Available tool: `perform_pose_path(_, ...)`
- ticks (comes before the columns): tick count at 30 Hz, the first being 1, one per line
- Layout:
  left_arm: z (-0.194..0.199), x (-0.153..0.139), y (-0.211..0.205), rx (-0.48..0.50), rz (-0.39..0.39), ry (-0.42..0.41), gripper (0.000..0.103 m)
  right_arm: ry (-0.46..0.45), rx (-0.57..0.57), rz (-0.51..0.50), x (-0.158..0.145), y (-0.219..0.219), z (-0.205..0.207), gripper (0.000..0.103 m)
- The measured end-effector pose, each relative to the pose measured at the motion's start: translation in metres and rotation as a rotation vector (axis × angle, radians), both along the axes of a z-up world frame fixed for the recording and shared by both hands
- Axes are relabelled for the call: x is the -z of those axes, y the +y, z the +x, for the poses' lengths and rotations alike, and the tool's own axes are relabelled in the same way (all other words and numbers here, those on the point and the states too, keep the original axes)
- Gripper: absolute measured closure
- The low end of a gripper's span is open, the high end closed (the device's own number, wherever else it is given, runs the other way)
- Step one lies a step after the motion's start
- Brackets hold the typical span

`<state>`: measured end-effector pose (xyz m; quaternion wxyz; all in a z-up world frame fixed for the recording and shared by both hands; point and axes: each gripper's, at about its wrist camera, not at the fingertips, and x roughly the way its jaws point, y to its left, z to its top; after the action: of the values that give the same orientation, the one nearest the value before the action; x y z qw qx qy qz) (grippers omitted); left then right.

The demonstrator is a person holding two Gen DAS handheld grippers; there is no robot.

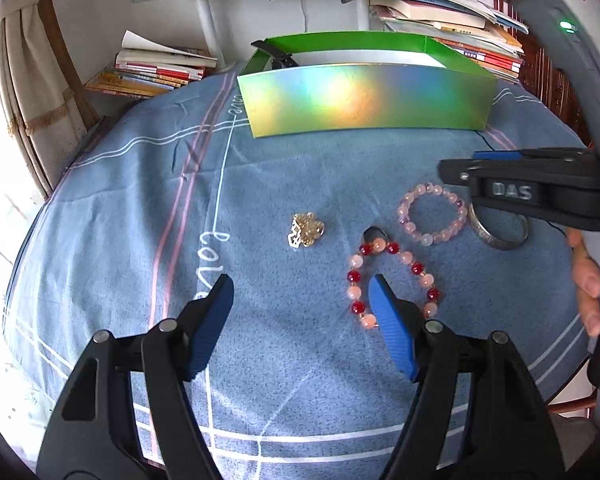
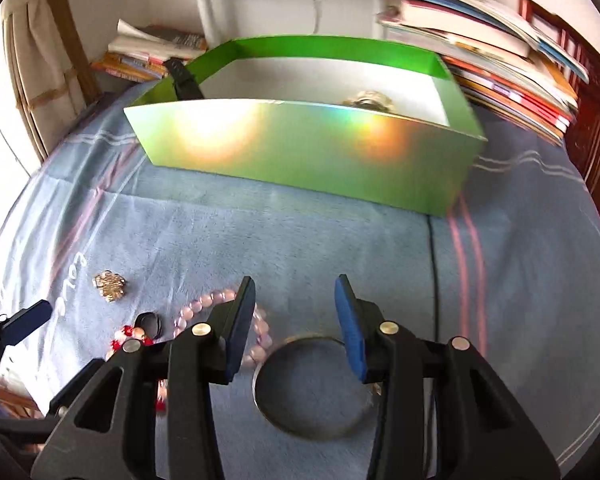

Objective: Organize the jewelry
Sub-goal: 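Move both tools back over the remaining bracelets and bangle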

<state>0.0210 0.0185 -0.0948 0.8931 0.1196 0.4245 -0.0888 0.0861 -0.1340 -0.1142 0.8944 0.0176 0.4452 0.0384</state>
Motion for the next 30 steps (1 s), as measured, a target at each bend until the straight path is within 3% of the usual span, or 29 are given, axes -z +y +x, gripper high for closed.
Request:
perform_pose_path(8,0.002,0.006,0.000,0.003,0.002,0.024,0.033,0.009,-0.002,-0.079,0.006,0.007,0.008,0.061)
perform_pose_path(22,0.008,0.008,0.001,-0.002,0.000,0.037,0.032,0.029,0.160,-0.056,0.006,-0.044,-0.008,0.061)
perform_pose_path(30,0.010,0.011,-0.003,-0.002,0.004,0.048,0.032,-0.025,0.084,0.000,-0.011,-0.030,-0.014,0.061)
